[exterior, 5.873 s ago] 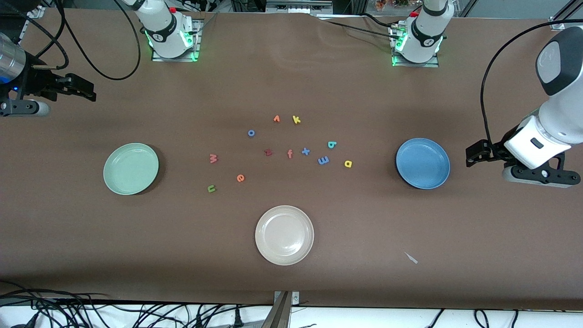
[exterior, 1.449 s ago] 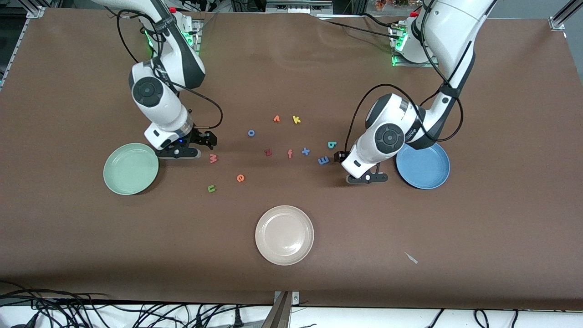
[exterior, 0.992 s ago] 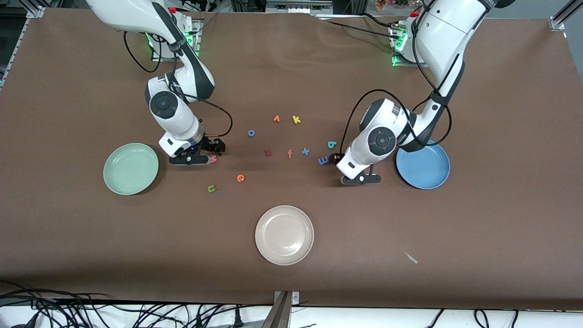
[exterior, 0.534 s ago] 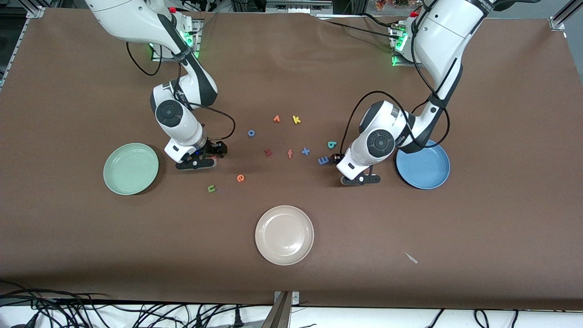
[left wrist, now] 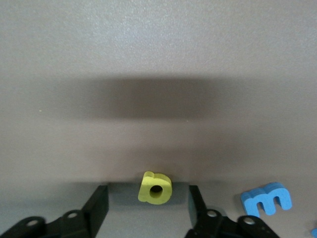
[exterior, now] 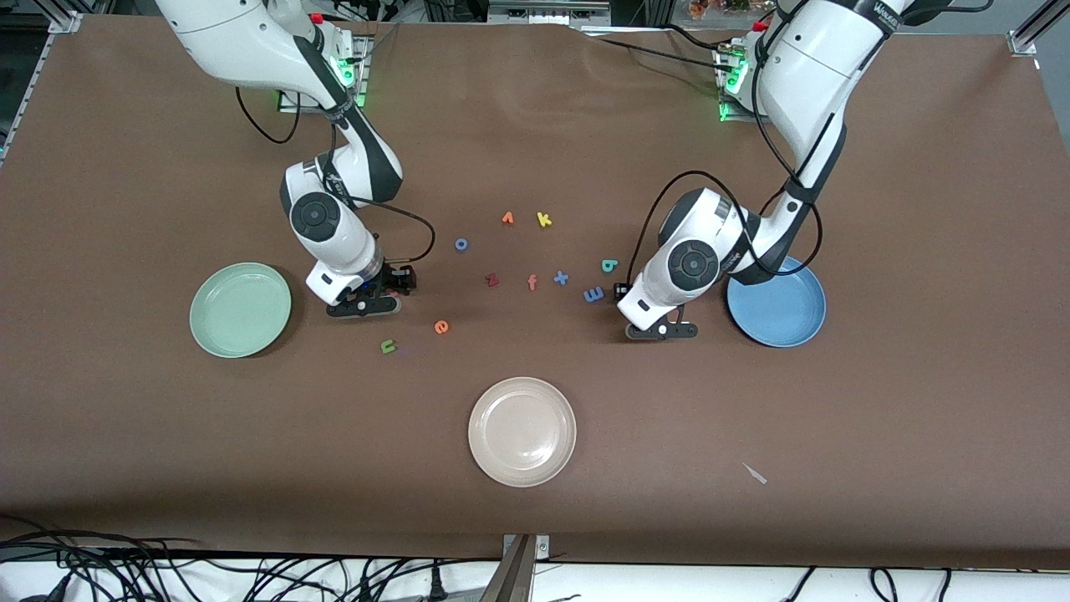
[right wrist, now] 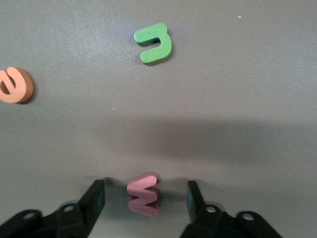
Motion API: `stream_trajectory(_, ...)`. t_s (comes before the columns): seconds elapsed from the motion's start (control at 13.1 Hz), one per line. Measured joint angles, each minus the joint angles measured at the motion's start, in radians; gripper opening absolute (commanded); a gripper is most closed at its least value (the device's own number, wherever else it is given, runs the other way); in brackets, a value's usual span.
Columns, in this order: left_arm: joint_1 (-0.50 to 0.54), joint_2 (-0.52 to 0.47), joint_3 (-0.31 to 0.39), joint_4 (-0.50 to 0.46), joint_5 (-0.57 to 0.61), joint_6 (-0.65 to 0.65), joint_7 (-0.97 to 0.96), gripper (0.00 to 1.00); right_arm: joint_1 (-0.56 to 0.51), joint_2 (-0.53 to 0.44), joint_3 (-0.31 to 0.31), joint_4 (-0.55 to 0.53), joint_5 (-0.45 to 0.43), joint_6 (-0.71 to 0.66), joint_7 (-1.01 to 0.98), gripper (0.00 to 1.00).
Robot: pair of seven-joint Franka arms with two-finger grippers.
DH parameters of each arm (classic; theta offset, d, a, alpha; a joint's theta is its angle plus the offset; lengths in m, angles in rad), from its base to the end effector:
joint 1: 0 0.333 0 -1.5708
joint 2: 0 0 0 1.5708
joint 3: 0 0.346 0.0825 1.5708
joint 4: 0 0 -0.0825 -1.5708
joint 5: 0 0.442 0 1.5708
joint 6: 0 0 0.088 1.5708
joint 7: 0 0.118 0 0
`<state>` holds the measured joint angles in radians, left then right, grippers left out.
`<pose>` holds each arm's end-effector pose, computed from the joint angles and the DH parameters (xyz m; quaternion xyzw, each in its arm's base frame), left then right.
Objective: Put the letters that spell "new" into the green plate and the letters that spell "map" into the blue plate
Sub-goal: 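Close the left gripper on yellow d while the right gripper grasps pink w, then drop yellow d on the blue plate while the right gripper drops w on green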
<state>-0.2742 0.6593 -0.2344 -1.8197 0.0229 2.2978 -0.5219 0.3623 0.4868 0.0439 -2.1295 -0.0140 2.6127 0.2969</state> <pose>0.5988 -0.3279 0.1373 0.9944 0.0161 -0.1030 0.0166 0.5650 0.2441 0.1411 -0.9983 -0.0581 0.0038 0.0058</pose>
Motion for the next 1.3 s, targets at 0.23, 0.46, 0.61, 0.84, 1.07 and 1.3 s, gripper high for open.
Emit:
stream_trajectory(0.23,0.0,0.001,0.0,0.0,0.001,0.001,-0.007,0.58,0.001,0.003,0.0,0.002,0.0,0.0,0.0,0.36)
stream_trajectory(0.46,0.0,0.001,0.0,0.0,0.001,0.002,-0.016,0.47,0.002,0.002,0.001,0.007,0.0,0.0,0.0,0.18)
stream_trajectory(0.61,0.0,0.001,0.0,0.0,0.001,0.002,-0.019,0.42,0.002,0.003,0.004,0.01,0.0,-0.001,0.0,0.13)
stream_trajectory(0.84,0.0,-0.001,0.002,0.001,0.002,0.002,-0.02,0.25,0.002,0.003,0.009,0.057,0.001,-0.089,0.0,0.1)
stream_trajectory(1.07,0.0,-0.003,0.002,0.001,0.002,0.002,-0.022,0.17,-0.004,-0.003,0.006,0.174,0.007,-0.277,0.0,0.09)
stream_trajectory(1.3,0.001,-0.007,0.002,0.003,0.002,-0.012,-0.024,0.17,-0.015,-0.038,-0.04,0.233,0.01,-0.394,-0.036,0.09)
